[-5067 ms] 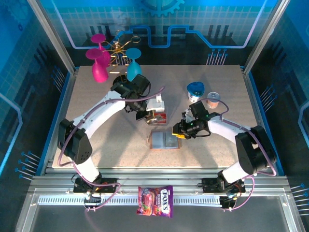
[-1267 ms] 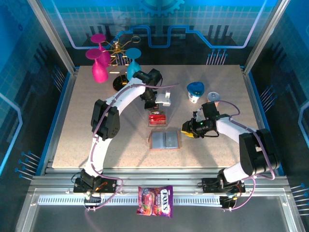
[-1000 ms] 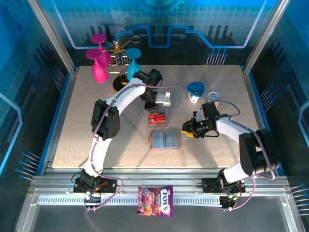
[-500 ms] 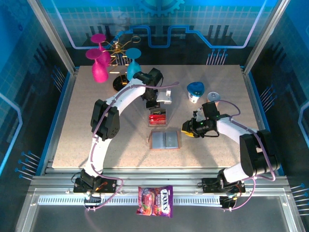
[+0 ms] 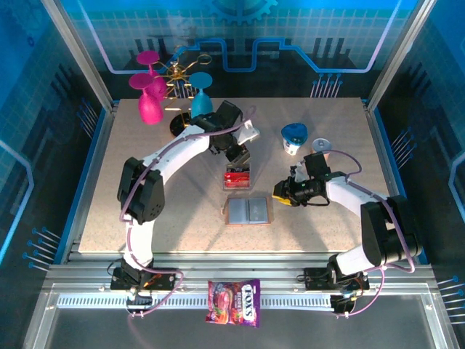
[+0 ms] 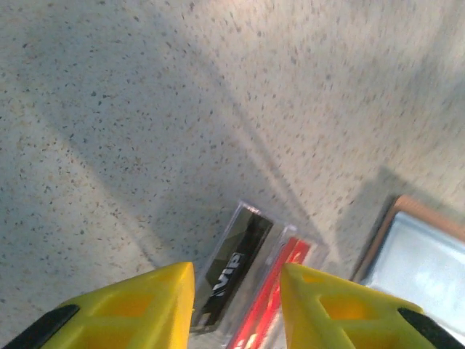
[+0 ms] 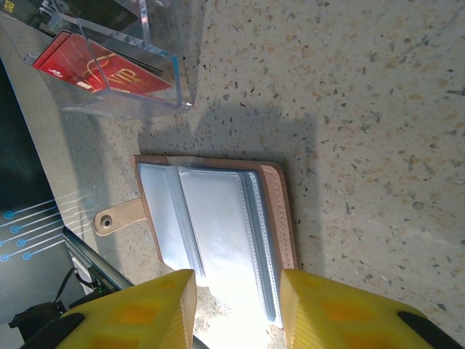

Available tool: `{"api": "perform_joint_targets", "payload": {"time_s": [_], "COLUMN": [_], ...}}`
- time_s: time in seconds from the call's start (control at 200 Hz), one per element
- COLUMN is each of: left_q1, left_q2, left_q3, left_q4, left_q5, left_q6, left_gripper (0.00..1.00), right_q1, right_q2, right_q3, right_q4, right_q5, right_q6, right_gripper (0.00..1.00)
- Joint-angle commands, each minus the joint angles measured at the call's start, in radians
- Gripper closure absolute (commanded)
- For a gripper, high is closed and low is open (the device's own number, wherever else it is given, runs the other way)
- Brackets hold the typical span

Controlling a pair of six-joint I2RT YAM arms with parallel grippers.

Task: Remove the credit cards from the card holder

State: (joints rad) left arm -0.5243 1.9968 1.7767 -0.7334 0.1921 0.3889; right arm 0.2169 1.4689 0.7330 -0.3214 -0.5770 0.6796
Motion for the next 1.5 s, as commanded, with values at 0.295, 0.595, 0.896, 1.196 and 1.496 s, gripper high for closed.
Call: {"api": "perform_joint_targets", "payload": {"time_s": [0.295,0.595,0.896,1.196,1.496], "left_q1": [-0.054,-0.129,-0.209,-0.224,-0.232], "left_q2": [-0.184,-0.229,-0.216,-0.176,-0.115], "left_q3": [-0.267,-0.457,-0.580,-0.661,-0.692], "left_q4": [0.294,0.427,0.475,0.531,0.583], "left_q5": [0.151,0.186,0.192,0.219,0.268], "left_q6": [-0.799,-1.096,-1.242,-1.313,-1.351], "left_gripper": [0.64,0.60,0.62,0.64,0.64], "right_q1": [0.038,0.054,0.055,0.056,0.060], "right_q2": [0.017,-0.001,-0.047,-0.071,-0.062], "right_q3": [0.008,0.017,-0.003,-0.045,-0.049], "right_q4": [0.018,-0.016,-0.031,-0.006,0.005], "right_q5": [-0.021,-0.005,0.026,0.036,0.031], "right_q6": [0.018,0.012,0.025,0.050,0.056], "right_gripper": [0.63,0.63,0.63,0.63,0.63]}}
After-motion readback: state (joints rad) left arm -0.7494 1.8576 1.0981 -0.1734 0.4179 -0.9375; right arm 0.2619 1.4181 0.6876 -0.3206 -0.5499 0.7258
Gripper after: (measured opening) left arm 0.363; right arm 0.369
